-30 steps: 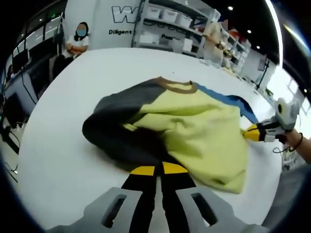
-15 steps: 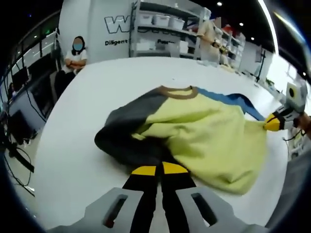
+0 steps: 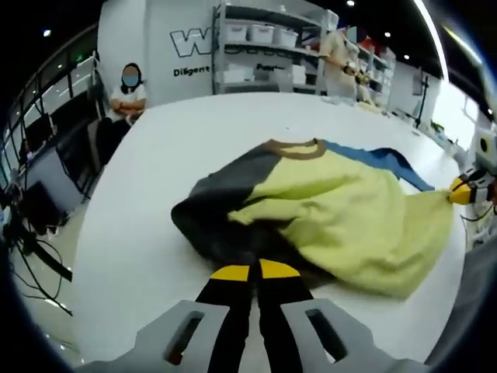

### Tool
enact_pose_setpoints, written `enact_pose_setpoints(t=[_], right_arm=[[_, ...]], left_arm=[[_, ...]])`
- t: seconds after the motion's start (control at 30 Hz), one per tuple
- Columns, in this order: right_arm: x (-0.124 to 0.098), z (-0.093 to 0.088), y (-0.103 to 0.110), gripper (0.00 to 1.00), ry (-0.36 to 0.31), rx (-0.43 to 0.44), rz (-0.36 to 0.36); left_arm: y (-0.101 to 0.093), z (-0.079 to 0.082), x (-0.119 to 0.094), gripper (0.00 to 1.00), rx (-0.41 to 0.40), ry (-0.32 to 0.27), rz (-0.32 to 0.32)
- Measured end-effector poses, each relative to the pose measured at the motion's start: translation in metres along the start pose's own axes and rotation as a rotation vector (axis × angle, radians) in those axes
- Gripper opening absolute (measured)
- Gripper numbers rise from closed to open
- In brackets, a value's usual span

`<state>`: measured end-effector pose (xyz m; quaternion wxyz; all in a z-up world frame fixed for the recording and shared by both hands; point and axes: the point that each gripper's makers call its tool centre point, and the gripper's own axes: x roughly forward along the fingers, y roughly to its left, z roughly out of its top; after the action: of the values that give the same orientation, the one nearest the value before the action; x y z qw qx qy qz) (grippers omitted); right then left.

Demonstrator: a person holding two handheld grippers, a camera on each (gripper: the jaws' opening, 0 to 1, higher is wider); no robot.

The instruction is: Fold the garment on the visible template until the final outline fits inside the template.

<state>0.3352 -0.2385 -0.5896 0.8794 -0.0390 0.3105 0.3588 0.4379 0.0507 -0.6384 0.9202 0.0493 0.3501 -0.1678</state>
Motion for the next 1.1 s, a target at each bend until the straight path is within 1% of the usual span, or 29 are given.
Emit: enact_pose_setpoints(t=[0.17,0.23,0.33,0.5,0.7,0.8,0.87,0.97,1.1], right_arm=[[-0.018,-0.009,-0.001,0.00,-0.001,0.014,-0.059],[-0.024,-0.011,-0.003,0.00,-0.007,0.019,-0.084],[-0.030,-0.013,-0.002,0.00,-0.019,0.024,-0.101],[-0.032,-0.022,-0.009,0.00,0.004,0.023,-0.139],[-0.033,-0.026,-0.010,0.00,0.013,0.037,-0.145],[-0.035,-0.026,-0.011,0.00,0.017,0.040,-0.156],[-0.037,-0.026,-0.010,0.00,0.018,0.026,-0.167],[-0.039,-0.025,-0.010,0.00,0.017,0.029,-0.173],[-0.044,-0.023,-0.008,0.00,0.009,0.037,-0.176]], left_arm=[[0.003,-0.005,-0.002,0.00,0.020,0.026,0.014],[0.007,-0.007,-0.004,0.00,0.020,0.032,0.027],[0.014,-0.009,-0.007,0.00,0.037,0.039,0.045],[0.037,-0.016,-0.012,0.00,0.063,0.075,0.124],[0.057,-0.021,-0.015,0.00,0.074,0.102,0.178],[0.072,-0.024,-0.019,0.00,0.091,0.121,0.225],[0.079,-0.025,-0.020,0.00,0.092,0.130,0.245],[0.086,-0.026,-0.022,0.00,0.092,0.138,0.262],[0.089,-0.025,-0.024,0.00,0.099,0.140,0.273]])
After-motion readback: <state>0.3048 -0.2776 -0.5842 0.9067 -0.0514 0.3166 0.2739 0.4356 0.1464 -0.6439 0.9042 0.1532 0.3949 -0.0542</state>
